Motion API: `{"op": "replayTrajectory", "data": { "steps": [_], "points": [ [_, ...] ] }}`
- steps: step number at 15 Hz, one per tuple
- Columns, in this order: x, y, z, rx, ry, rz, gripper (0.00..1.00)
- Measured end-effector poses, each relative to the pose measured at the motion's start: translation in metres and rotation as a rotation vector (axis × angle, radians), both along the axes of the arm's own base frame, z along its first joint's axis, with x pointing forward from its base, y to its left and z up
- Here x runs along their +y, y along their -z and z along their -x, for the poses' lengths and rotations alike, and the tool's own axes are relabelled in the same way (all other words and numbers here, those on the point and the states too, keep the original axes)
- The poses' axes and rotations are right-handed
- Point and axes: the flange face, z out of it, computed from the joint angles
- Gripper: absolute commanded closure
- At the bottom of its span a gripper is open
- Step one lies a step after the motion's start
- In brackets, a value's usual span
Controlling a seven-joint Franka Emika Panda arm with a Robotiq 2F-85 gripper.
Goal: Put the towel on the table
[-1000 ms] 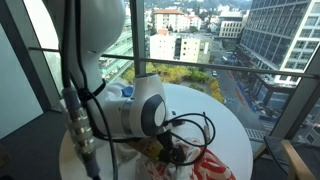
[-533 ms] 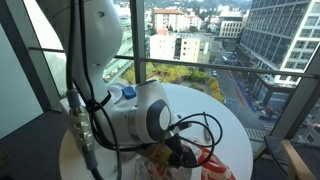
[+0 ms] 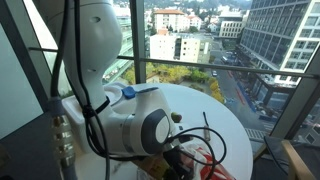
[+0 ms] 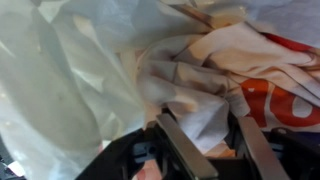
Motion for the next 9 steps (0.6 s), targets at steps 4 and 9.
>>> {"op": "replayTrajectory", "data": {
  "steps": [4, 9],
  "points": [
    [-0.012, -0.009, 0.005, -0.010, 0.036, 0.010, 0.99],
    [-0.032, -0.050, -0.001, -0.077, 0.069, 0.058, 0.95]
  ]
}}
